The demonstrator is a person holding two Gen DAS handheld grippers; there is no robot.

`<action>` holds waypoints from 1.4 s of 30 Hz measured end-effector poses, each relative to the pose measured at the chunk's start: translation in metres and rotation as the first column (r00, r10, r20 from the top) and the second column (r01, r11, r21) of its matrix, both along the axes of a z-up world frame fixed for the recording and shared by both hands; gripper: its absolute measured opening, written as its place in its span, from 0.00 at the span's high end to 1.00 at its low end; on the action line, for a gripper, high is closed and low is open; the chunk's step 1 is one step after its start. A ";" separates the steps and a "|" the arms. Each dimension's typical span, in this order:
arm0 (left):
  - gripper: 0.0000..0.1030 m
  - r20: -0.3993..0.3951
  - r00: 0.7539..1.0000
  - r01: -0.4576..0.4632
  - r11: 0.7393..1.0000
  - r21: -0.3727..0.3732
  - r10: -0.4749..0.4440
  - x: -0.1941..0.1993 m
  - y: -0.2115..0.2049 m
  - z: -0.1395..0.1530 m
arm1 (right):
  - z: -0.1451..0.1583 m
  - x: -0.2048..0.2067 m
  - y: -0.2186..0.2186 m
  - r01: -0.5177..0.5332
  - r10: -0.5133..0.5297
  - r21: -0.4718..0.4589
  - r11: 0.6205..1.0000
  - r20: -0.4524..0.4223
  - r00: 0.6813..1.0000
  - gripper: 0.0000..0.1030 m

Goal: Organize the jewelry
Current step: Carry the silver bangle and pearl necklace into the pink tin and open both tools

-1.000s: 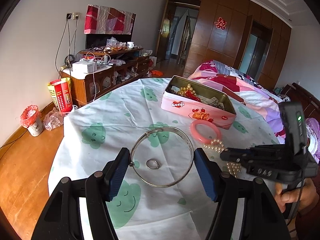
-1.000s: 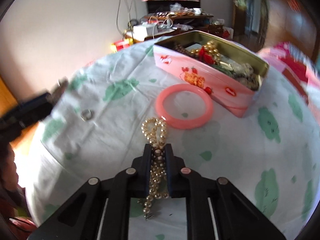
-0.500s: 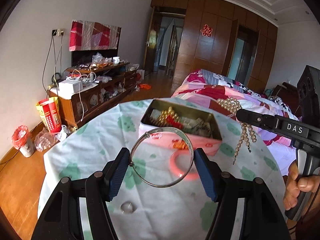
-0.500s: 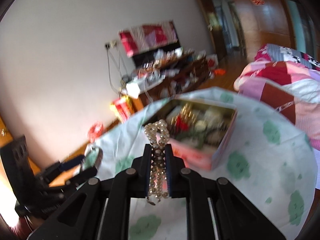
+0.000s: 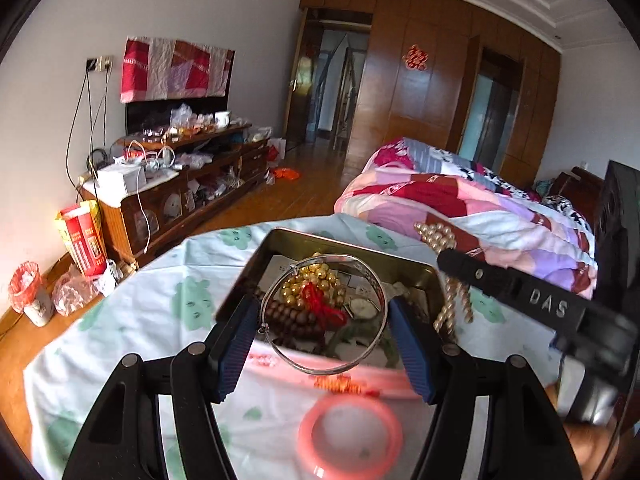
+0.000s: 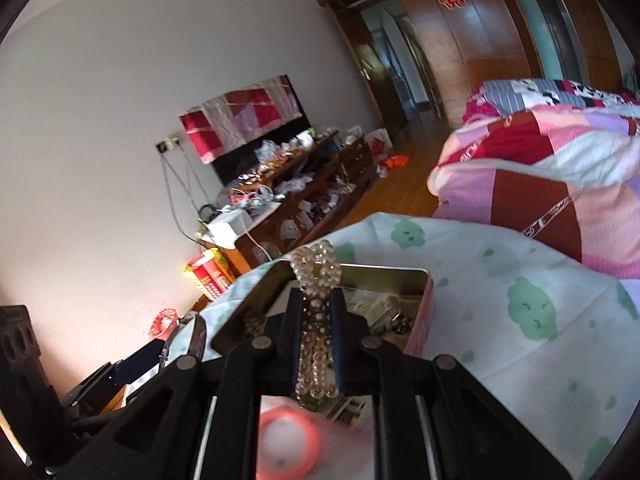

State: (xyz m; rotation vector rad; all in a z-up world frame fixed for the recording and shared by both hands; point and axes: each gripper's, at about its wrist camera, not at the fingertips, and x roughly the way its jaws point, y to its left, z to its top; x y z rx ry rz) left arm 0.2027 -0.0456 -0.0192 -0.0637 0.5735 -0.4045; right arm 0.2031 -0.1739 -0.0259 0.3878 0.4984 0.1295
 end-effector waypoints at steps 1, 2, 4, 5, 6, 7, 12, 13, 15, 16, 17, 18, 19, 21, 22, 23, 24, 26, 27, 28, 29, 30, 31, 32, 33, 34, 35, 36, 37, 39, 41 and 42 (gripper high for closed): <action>0.35 -0.008 1.000 -0.006 1.000 0.010 0.006 0.004 -0.004 -0.004 | -0.004 0.005 -0.002 0.005 -0.005 0.013 1.000 -0.009 1.000 0.85; 0.35 -0.018 1.000 -0.011 1.000 0.028 0.011 0.010 -0.009 -0.008 | -0.009 0.009 -0.004 0.012 -0.012 0.023 1.000 -0.018 1.000 0.85; 0.35 -0.028 1.000 -0.009 0.999 0.044 0.010 0.017 -0.016 -0.016 | -0.018 0.014 -0.005 0.025 -0.024 0.020 0.999 -0.032 0.999 0.85; 0.35 -0.035 0.999 -0.005 0.999 0.053 0.007 0.020 -0.020 -0.019 | -0.022 0.014 -0.005 0.024 -0.024 0.014 1.000 -0.039 0.999 0.85; 0.35 -0.039 0.999 -0.003 0.998 0.066 0.005 0.023 -0.024 -0.022 | -0.025 0.015 -0.005 0.025 -0.025 0.002 1.000 -0.049 0.999 0.85; 0.35 -0.040 0.999 -0.004 0.996 0.086 0.007 0.026 -0.028 -0.024 | -0.026 0.015 -0.005 0.027 -0.027 -0.007 1.000 -0.053 0.998 0.85; 0.35 -0.039 0.999 -0.005 0.990 0.144 0.010 0.035 -0.042 -0.030 | -0.031 0.014 -0.007 0.054 -0.057 -0.052 0.997 -0.064 0.996 0.85; 0.35 -0.045 0.999 -0.005 0.989 0.148 0.012 0.035 -0.043 -0.032 | -0.033 0.016 -0.008 0.052 -0.056 -0.048 0.997 -0.069 0.996 0.85; 0.35 -0.059 0.998 -0.007 0.987 0.159 0.016 0.037 -0.043 -0.033 | -0.035 0.016 -0.010 0.055 -0.058 -0.046 0.997 -0.081 0.995 0.85; 0.35 -0.059 0.998 -0.006 0.988 0.157 0.015 0.039 -0.043 -0.033 | -0.036 0.016 -0.011 0.056 -0.060 -0.043 0.997 -0.085 0.995 0.85; 0.35 -0.059 0.998 -0.006 0.988 0.154 0.015 0.040 -0.043 -0.033 | -0.037 0.017 -0.012 0.056 -0.059 -0.037 0.998 -0.088 0.994 0.85; 0.35 -0.059 0.998 -0.007 0.988 0.153 0.016 0.040 -0.042 -0.033 | -0.038 0.018 -0.014 0.057 -0.060 -0.026 0.998 -0.093 0.994 0.85; 0.35 -0.062 0.998 -0.010 0.987 0.158 0.020 0.040 -0.042 -0.033 | -0.039 0.018 -0.014 0.058 -0.060 -0.022 0.998 -0.097 0.993 0.85; 0.35 -0.075 0.997 -0.009 0.987 0.163 0.021 0.043 -0.043 -0.035 | -0.041 0.019 -0.015 0.058 -0.060 -0.021 0.998 -0.108 0.992 0.85; 0.35 -0.084 0.996 -0.007 0.987 0.161 0.021 0.044 -0.043 -0.036 | -0.042 0.019 -0.015 0.057 -0.059 -0.023 0.998 -0.111 0.992 0.85; 0.35 -0.092 0.996 -0.007 0.987 0.160 0.021 0.045 -0.042 -0.036 | -0.042 0.021 -0.014 0.055 -0.058 -0.026 0.998 -0.112 0.992 0.85; 0.35 -0.100 0.995 -0.007 0.987 0.158 0.023 0.047 -0.041 -0.037 | -0.041 0.022 -0.013 0.056 -0.060 -0.035 0.998 -0.112 0.992 0.85; 0.35 -0.112 0.993 -0.010 0.988 0.155 0.027 0.049 -0.043 -0.038 | -0.041 0.022 -0.011 0.055 -0.060 -0.043 0.998 -0.113 0.992 0.85; 0.35 -0.111 0.993 -0.010 0.988 0.156 0.028 0.049 -0.043 -0.038 | -0.042 0.023 -0.011 0.054 -0.059 -0.044 0.998 -0.114 0.992 0.85; 0.35 -0.111 0.994 -0.008 0.987 0.159 0.026 0.049 -0.044 -0.038 | -0.042 0.022 -0.011 0.054 -0.059 -0.046 0.997 -0.114 0.992 0.85; 0.35 -0.112 0.993 -0.004 0.987 0.162 0.023 0.049 -0.045 -0.039 | -0.042 0.023 -0.011 0.055 -0.060 -0.047 0.997 -0.114 0.992 0.85; 0.35 -0.113 0.993 -0.004 0.986 0.167 0.023 0.049 -0.046 -0.039 | -0.042 0.023 -0.010 0.054 -0.059 -0.046 0.997 -0.113 0.992 0.85; 0.35 -0.112 0.993 -0.005 0.985 0.171 0.024 0.049 -0.047 -0.040 | -0.042 0.023 -0.010 0.053 -0.058 -0.048 0.997 -0.114 0.992 0.85; 0.35 -0.112 0.993 -0.005 0.985 0.173 0.025 0.049 -0.048 -0.040 | -0.042 0.023 -0.009 0.052 -0.057 -0.052 0.997 -0.115 0.992 0.85; 0.35 -0.112 0.993 -0.006 0.985 0.174 0.025 0.049 -0.048 -0.040 | -0.042 0.023 -0.008 0.051 -0.057 -0.054 0.997 -0.115 0.992 0.85; 0.35 -0.112 0.993 -0.006 0.985 0.175 0.026 0.050 -0.048 -0.040 | -0.042 0.023 -0.008 0.051 -0.057 -0.055 0.997 -0.114 0.992 0.84; 0.35 -0.112 0.993 -0.006 0.984 0.175 0.026 0.050 -0.048 -0.040 | -0.042 0.023 -0.008 0.051 -0.057 -0.054 0.997 -0.114 0.992 0.84; 0.35 -0.112 0.993 -0.006 0.984 0.179 0.026 0.050 -0.049 -0.040 | -0.042 0.023 -0.008 0.051 -0.056 -0.053 0.997 -0.115 0.992 0.84; 0.35 -0.113 0.993 -0.006 0.983 0.182 0.027 0.050 -0.049 -0.040 | -0.043 0.023 -0.008 0.050 -0.056 -0.053 0.997 -0.115 0.992 0.84; 0.35 -0.113 0.993 -0.007 0.981 0.193 0.029 0.050 -0.050 -0.040 | -0.043 0.024 -0.006 0.048 -0.054 -0.052 0.997 -0.116 0.992 0.84; 0.35 -0.113 0.993 -0.007 0.980 0.198 0.030 0.051 -0.050 -0.041 | -0.043 0.024 -0.006 0.047 -0.053 -0.053 0.998 -0.117 0.992 0.84; 0.35 -0.113 0.993 -0.008 0.980 0.199 0.031 0.051 -0.051 -0.041 | -0.043 0.024 -0.006 0.045 -0.051 -0.052 0.998 -0.117 0.992 0.84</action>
